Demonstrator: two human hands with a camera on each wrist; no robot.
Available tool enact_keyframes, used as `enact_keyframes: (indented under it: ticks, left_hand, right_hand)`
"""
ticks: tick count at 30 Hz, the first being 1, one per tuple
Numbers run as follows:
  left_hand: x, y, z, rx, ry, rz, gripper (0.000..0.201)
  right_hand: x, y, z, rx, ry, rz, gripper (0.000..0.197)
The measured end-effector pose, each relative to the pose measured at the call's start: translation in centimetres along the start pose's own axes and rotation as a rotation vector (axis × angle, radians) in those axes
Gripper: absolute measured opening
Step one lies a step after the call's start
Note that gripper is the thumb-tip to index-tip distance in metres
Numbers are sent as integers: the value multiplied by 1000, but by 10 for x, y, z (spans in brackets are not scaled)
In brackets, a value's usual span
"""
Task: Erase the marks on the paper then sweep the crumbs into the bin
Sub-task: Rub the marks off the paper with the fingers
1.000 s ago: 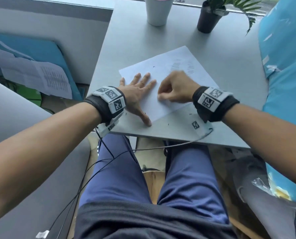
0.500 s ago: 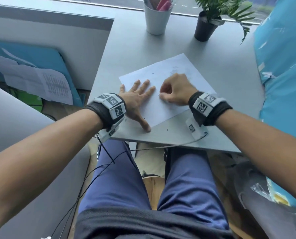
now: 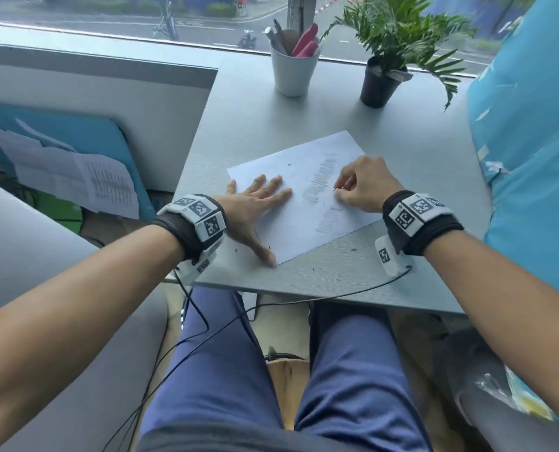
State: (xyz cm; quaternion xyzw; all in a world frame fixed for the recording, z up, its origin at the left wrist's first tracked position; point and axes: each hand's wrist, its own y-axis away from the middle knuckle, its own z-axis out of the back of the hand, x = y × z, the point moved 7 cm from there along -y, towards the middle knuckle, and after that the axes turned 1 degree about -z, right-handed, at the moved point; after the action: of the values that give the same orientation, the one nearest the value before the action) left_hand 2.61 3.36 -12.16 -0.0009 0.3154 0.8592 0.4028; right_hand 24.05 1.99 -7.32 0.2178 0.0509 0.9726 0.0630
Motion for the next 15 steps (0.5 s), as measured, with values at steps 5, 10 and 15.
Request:
enact_keyframes:
  ticks: [5, 10, 15]
  left_hand:
    - [21, -1, 27, -123, -113, 120, 90]
    - [-17, 8, 38, -343, -245, -25, 63]
    - [-68, 16, -26, -38, -254, -489, 75]
  right_hand:
    - [3, -1, -1, 1, 38, 42, 3]
    - [-2, -1, -1, -2, 11, 31, 5]
    - [-2, -3, -3, -3, -3, 46, 5]
